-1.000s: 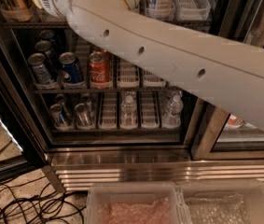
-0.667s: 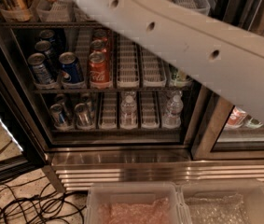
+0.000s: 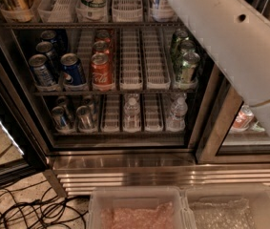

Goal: Pick orange can from top shelf of fridge

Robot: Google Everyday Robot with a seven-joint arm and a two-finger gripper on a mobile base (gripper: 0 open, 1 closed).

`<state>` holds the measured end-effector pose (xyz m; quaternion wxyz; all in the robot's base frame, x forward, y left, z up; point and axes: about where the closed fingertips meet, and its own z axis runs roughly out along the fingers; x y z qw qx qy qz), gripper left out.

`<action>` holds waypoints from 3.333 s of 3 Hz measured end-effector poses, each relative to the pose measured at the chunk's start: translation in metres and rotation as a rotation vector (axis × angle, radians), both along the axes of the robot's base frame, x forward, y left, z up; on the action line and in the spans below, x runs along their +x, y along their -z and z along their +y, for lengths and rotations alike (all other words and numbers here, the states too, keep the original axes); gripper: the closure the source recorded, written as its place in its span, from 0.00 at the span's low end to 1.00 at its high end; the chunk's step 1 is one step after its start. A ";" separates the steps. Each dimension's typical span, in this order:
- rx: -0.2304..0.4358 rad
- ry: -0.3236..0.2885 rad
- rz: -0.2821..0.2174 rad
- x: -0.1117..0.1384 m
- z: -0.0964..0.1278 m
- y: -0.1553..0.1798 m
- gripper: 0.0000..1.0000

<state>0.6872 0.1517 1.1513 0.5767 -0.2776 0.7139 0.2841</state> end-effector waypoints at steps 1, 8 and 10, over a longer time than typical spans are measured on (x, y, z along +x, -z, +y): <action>-0.083 -0.037 0.007 -0.008 -0.002 0.012 1.00; 0.232 -0.012 0.282 -0.124 0.050 0.056 1.00; 0.294 0.043 0.300 -0.142 0.031 0.056 1.00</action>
Offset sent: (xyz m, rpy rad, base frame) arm -0.0079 -0.0022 -0.0098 -0.0765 0.0074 0.0371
